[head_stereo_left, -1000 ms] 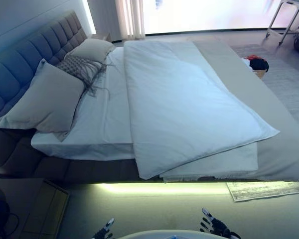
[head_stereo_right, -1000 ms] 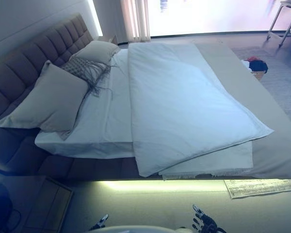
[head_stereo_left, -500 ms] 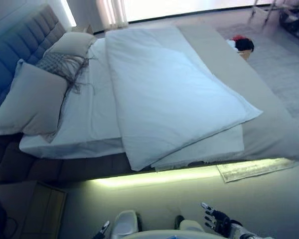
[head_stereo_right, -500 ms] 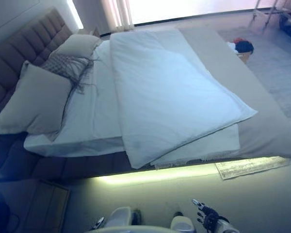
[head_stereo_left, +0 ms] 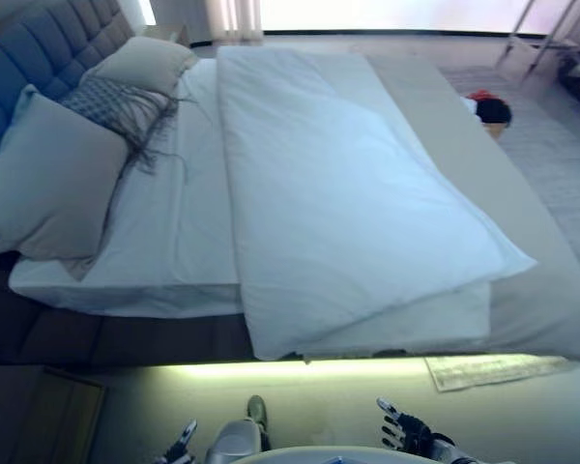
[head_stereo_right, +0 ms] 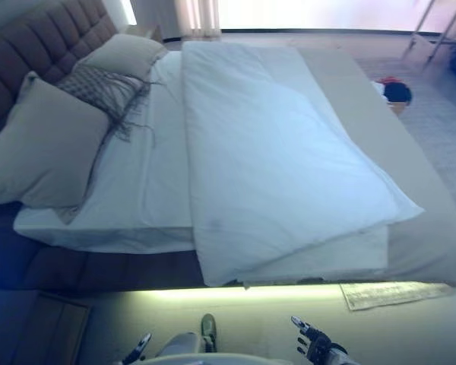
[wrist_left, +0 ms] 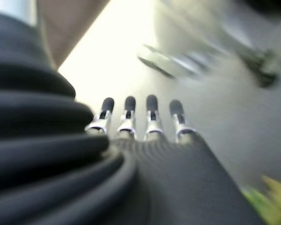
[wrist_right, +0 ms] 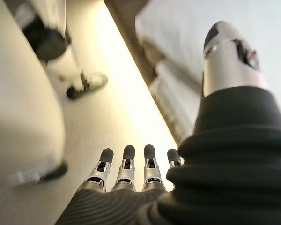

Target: Make the bed neatly

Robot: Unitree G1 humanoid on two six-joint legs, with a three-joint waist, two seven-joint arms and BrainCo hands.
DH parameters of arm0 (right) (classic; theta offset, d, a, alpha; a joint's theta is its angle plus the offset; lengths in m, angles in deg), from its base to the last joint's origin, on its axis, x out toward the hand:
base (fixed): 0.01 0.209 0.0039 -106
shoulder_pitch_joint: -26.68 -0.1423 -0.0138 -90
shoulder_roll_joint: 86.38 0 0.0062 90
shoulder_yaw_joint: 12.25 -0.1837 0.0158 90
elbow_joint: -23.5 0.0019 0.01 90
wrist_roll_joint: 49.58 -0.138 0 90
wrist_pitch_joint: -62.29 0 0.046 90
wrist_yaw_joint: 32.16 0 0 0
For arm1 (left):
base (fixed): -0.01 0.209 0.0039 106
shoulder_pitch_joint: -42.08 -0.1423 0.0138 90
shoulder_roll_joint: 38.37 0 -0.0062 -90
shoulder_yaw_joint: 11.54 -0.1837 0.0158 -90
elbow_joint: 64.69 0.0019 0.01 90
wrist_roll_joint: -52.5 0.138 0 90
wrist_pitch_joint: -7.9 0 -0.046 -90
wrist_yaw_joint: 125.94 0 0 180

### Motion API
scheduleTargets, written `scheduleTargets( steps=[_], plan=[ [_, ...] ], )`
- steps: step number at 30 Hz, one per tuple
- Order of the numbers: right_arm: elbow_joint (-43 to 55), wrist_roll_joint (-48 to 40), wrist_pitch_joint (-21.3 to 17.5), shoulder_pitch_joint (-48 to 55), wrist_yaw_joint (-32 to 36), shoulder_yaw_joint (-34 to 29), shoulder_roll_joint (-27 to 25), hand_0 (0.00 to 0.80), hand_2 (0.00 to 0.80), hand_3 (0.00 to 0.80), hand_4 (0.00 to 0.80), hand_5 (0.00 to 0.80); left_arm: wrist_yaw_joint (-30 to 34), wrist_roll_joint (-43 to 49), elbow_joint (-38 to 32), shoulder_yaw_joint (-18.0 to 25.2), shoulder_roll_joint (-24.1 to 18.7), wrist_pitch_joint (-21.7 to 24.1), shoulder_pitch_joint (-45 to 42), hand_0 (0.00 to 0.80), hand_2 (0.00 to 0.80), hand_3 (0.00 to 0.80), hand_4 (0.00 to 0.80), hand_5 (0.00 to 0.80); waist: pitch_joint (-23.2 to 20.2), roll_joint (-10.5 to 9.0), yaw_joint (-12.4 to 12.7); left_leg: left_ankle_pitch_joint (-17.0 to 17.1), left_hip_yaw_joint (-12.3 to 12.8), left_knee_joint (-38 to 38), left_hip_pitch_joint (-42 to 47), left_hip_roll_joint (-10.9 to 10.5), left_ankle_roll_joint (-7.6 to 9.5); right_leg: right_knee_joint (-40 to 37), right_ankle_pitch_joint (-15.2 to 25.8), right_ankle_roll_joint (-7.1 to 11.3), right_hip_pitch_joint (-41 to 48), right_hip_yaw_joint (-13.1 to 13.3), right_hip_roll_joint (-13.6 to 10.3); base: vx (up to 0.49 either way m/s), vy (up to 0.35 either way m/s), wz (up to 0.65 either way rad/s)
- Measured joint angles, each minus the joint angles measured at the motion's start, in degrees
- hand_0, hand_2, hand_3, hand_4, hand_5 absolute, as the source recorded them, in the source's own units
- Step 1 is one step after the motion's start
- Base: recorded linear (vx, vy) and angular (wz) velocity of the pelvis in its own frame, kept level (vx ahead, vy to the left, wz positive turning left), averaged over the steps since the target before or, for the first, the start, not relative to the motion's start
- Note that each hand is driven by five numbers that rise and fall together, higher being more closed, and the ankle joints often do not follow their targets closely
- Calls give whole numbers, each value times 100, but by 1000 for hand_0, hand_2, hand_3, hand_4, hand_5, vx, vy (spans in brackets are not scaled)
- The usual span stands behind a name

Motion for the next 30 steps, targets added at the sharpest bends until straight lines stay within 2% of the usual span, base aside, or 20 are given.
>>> scheduleTargets(
  steps=[2, 6, 8, 10, 12, 13, 14, 15, 16, 17, 18, 20, 23, 26, 30],
  plan=[
    [115, -31, -3, 6, 53, 5, -12, 0, 0, 0, 0, 0, -13, 49, 3, -113, -54, 19, 40, 0, 0, 0, 0, 0, -96, 39, 7, -202, -52, -28, 111, 5, 41, 236, -91, -61, -305, -133, -235, 253, 33, 3],
    [280, -124, -1, -25, 78, 18, -31, 0, 0, 0, 0, 0, -38, 40, -9, -226, -96, 21, 83, 0, 0, 0, 0, 0, -131, 112, -8, -287, -74, 3, 199, 164, -18, -864, 40, 121, -808, -403, -497, 68, -71, 10],
    [328, -306, -2, -33, 76, 17, -39, 0, 0, 0, 0, 0, -67, 39, -11, -214, -93, 36, 84, 0, 0, 0, 0, 0, -120, 141, -10, -316, -128, 6, 161, 283, -42, -1668, 471, 325, -1059, -534, -473, 86, -142, 10],
    [330, -519, -3, -15, 60, 8, -43, 0, 0, 0, 0, 0, -68, 43, -27, -192, -98, 47, 23, 0, 0, 0, 0, 0, -132, 118, -22, -365, -242, 2, 177, 327, -168, -2311, 1110, 348, -1146, -534, -512, 177, -157, 25],
    [320, -663, 5, 129, 52, -4, -12, 0, 0, 0, 0, 0, -66, 90, -37, -183, -189, 50, -131, 0, 0, 0, 0, 0, -246, -86, -14, -427, -294, -29, 228, 270, -401, -2508, 1440, 296, -1123, -521, -665, 219, -203, 37],
    [316, -701, 8, 211, 52, -7, 48, 0, 0, 0, 0, 0, -67, 112, -37, -144, -324, 50, -206, 0, 0, 0, 0, 0, -320, -307, -15, -452, -254, -27, 281, 202, -542, -2554, 1479, 267, -1052, -493, -733, 222, -250, 41],
    [307, -717, 6, 306, 44, -23, 17, 0, 0, 0, 0, 0, -87, 149, -32, -100, -330, 62, -297, 0, 0, 0, 0, 0, -343, -267, -35, -454, -253, -26, 381, 357, -680, -2556, 1622, 359, -919, -494, -653, 225, -371, 41],
    [307, -740, 7, 395, 44, -25, -66, 0, 0, 0, 0, 0, -83, 153, -37, -86, -292, 48, -378, 0, 0, 0, 0, 0, -395, -204, -31, -461, -106, 4, 404, 545, -765, -2565, 1513, 364, -890, -542, -481, 165, -359, 29],
    [310, -785, 7, 410, 45, -28, -174, 0, 0, 0, 0, 0, -85, 188, -36, -82, -241, 21, -424, 0, 0, 0, 0, 0, -395, -96, 12, -498, -32, 69, 421, 757, -862, -2555, 1454, 302, -850, -608, -358, 111, -331, 11],
    [330, -824, 5, 402, 47, -29, -271, 0, 0, 0, 0, 0, -101, 237, -35, -73, -186, 12, -487, 0, 0, 0, 0, 0, -391, 17, 17, -497, 42, 128, 403, 879, -976, -2529, 1391, 248, -849, -629, -242, 77, -319, 2],
    [345, -830, 4, 385, 49, -30, -367, 0, 0, 0, 0, 0, -114, 278, -36, -68, -130, 4, -541, 0, 0, 0, 0, 0, -388, 110, 13, -515, 44, 166, 387, 952, -1003, -2516, 1360, 221, -853, -636, -171, 88, -409, 2],
    [376, -831, 2, 351, 45, -97, -471, 0, 0, 0, 0, 0, -134, 326, -38, -47, -54, -9, -560, 0, 0, 0, 0, 0, -345, 209, 6, -550, 32, 320, 348, 1063, -1106, -2424, 1360, 190, -843, -629, -100, 88, -455, 1],
    [472, -838, 5, 344, -15, -103, -450, 0, 0, 0, 0, 0, -167, 322, -117, -37, -35, 30, -518, 0, 0, 0, 0, 0, -266, 183, -11, -643, -20, 532, 251, 1153, -1216, -2362, 1237, 184, -815, -609, -29, 62, -416, 8],
    [500, -1050, 20, 284, -191, -167, -458, 0, 0, 0, 0, 0, -178, 312, -261, -39, 23, 73, -462, 0, 0, 0, 0, 0, -113, 187, -116, -668, -109, 606, 259, 1248, -1238, -2205, 1084, 155, -794, -608, 26, 11, -253, 15],
    [508, -1208, 24, 246, -363, -483, -614, 0, 0, 0, 0, 0, -76, 314, -246, -40, 215, 153, -416, 0, 0, 0, 0, 0, -72, 340, -158, -674, -88, 632, 268, 1282, -1232, -2086, 952, 115, -834, -600, 43, -29, -60, 2]
  ],
)
